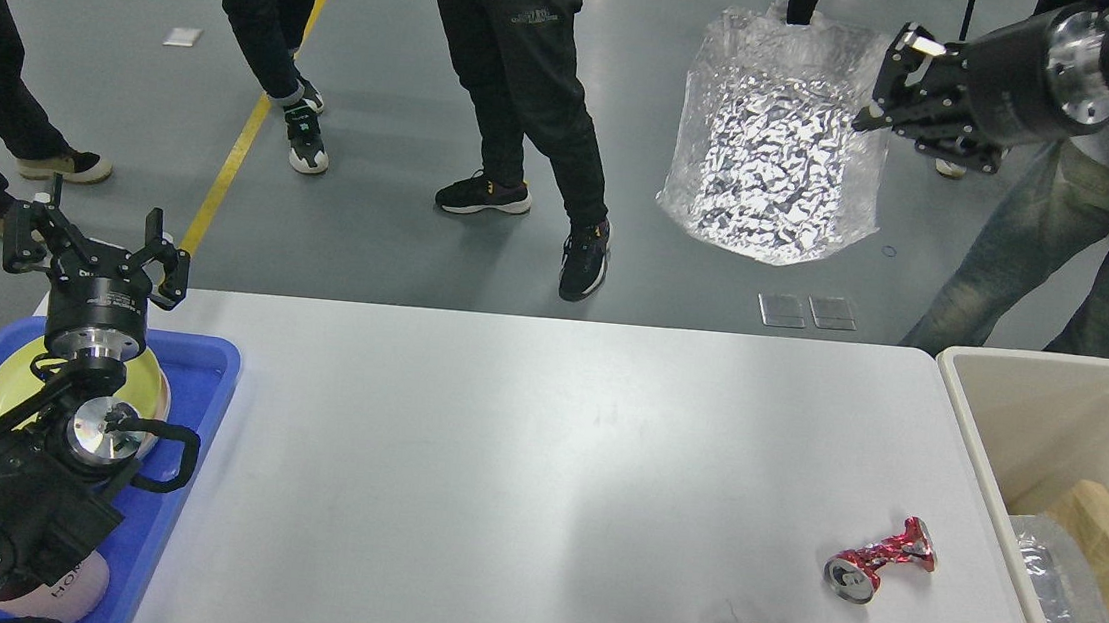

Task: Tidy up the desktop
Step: 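Lift the foil packet and drop it into the white bin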

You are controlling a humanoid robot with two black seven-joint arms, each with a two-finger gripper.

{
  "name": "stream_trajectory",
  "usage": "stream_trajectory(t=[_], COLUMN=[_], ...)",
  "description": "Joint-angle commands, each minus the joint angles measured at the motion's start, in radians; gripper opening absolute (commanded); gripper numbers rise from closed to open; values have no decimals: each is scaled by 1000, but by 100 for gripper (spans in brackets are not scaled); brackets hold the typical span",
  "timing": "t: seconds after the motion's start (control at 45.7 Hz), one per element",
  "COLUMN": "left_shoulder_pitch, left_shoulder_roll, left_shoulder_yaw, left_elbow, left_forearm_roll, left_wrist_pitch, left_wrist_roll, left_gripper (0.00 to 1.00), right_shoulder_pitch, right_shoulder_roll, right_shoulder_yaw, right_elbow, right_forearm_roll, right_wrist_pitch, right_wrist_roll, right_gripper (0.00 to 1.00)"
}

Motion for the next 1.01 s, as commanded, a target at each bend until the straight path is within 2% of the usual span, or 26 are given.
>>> stream_trajectory(t=[0.0,0.088,0.307,0.569,0.591,0.613,0.635,0.723,0.745,0.832,0.985], left_shoulder_pitch=[0,0,0,0,0,0,0,0,0,0,0], left_shoulder_roll=[0,0,0,0,0,0,0,0,0,0,0], left_shoulder_yaw=[0,0,0,0,0,0,0,0,0,0,0], left_elbow=[0,0,0,0,0,0,0,0,0,-1,0], left_forearm_roll=[0,0,0,0,0,0,0,0,0,0,0], left_wrist_pitch=[0,0,0,0,0,0,0,0,0,0,0], left_wrist_roll=[0,0,0,0,0,0,0,0,0,0,0], left_gripper=[96,96,96,96,96,96,96,96,96,96,96], right_shoulder_pitch=[2,-44,-347,-731,-766,-801,-832,-949,-972,-1033,-1075], right_shoulder_roll=[-15,-78,-270,-316,-315,-312,-310,-305,-304,-287,-269], right_shoulder_yaw=[-109,-186,-201,-99,-74,-48,-23,56,73,110,113], right_elbow=[-6,-6,-3,-37,-49,-60,-70,-145,-171,-242,-258], right_forearm_roll=[-3,5,6,9,9,9,8,8,8,8,8], right_wrist_pitch=[-33,-118,-479,-792,-804,-816,-826,-835,-835,-829,-829], right_wrist_roll=[0,-2,0,0,0,0,0,0,0,0,0], right_gripper=[0,0,0,0,4,13,26,92,100,100,100])
